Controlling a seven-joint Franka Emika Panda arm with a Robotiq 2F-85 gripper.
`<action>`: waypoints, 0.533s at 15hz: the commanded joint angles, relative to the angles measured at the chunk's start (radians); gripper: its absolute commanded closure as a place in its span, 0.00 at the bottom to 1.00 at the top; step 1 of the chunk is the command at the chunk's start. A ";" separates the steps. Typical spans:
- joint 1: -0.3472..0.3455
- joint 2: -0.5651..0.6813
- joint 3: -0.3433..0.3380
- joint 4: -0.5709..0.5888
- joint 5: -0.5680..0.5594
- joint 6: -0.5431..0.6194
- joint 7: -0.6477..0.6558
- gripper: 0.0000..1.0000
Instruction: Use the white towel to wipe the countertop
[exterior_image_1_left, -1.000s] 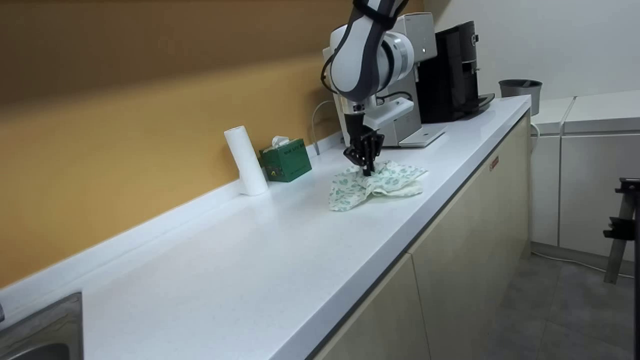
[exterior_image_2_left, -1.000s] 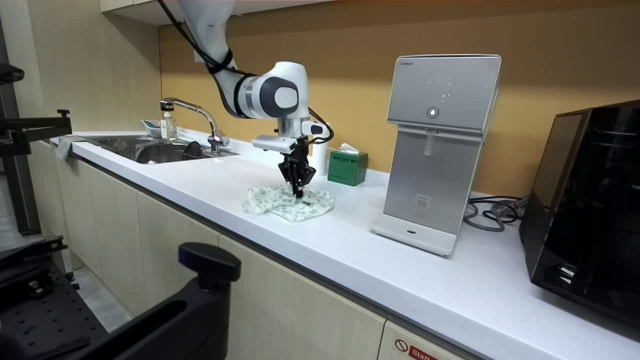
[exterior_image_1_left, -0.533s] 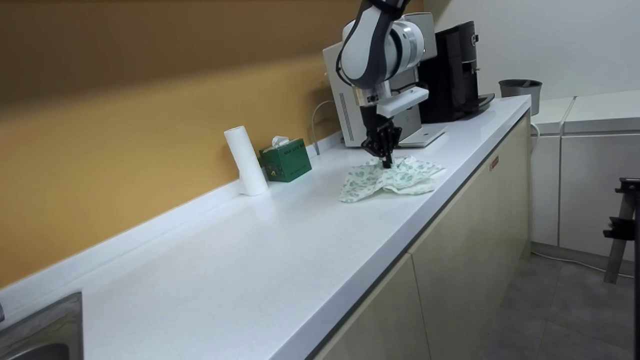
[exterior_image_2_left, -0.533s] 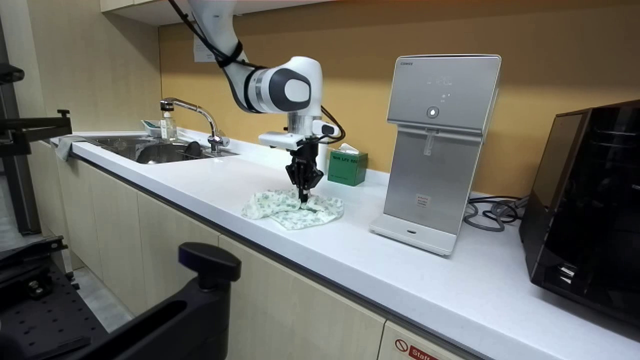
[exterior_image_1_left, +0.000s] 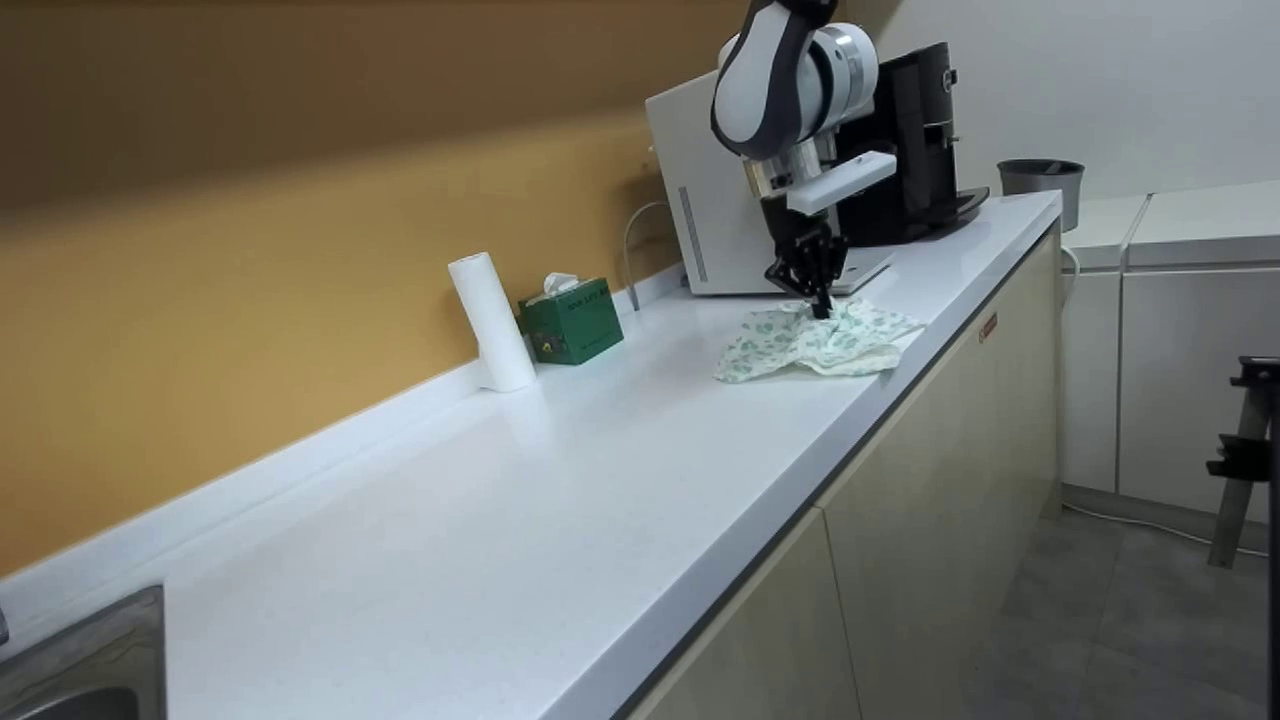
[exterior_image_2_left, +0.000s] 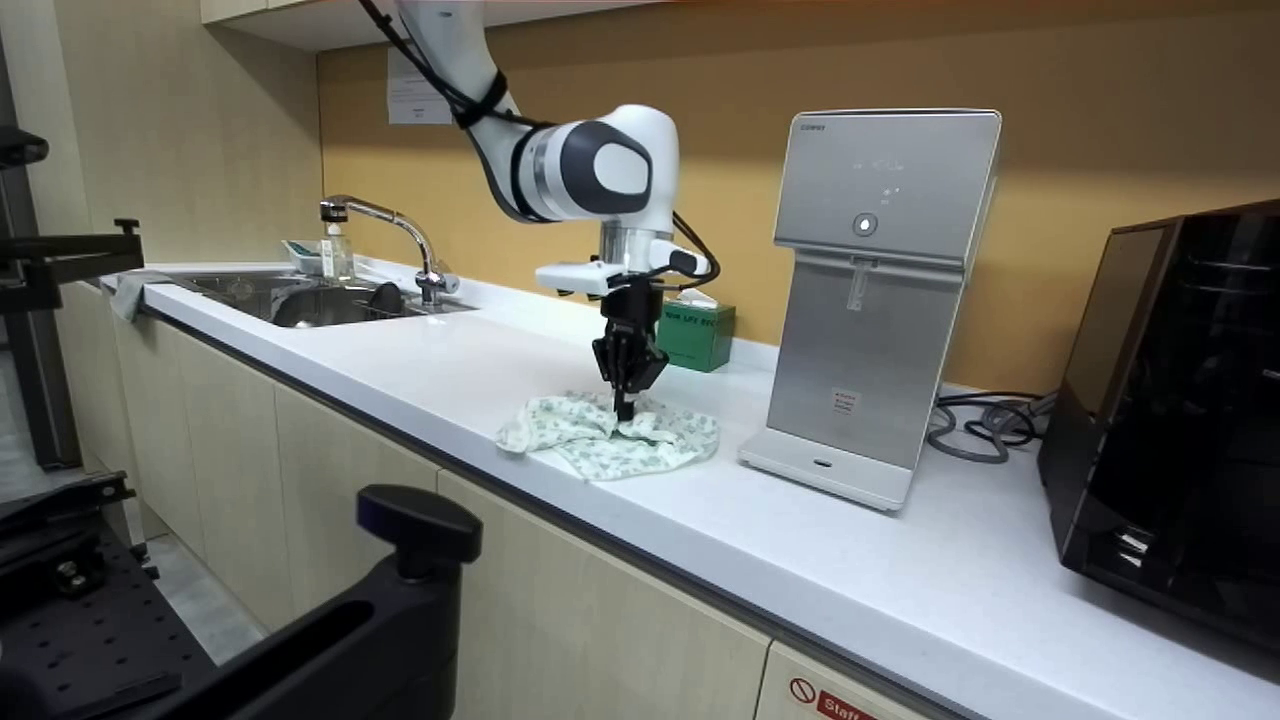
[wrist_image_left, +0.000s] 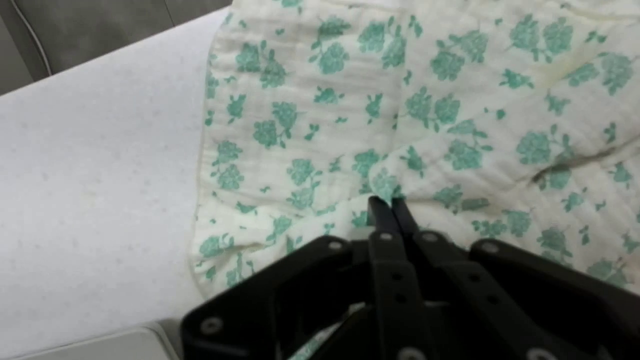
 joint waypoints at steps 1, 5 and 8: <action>0.023 0.032 0.017 0.022 0.004 -0.013 0.097 0.99; 0.053 0.115 0.064 0.079 0.068 0.051 0.161 0.99; 0.081 0.168 0.106 0.136 0.123 0.090 0.185 0.99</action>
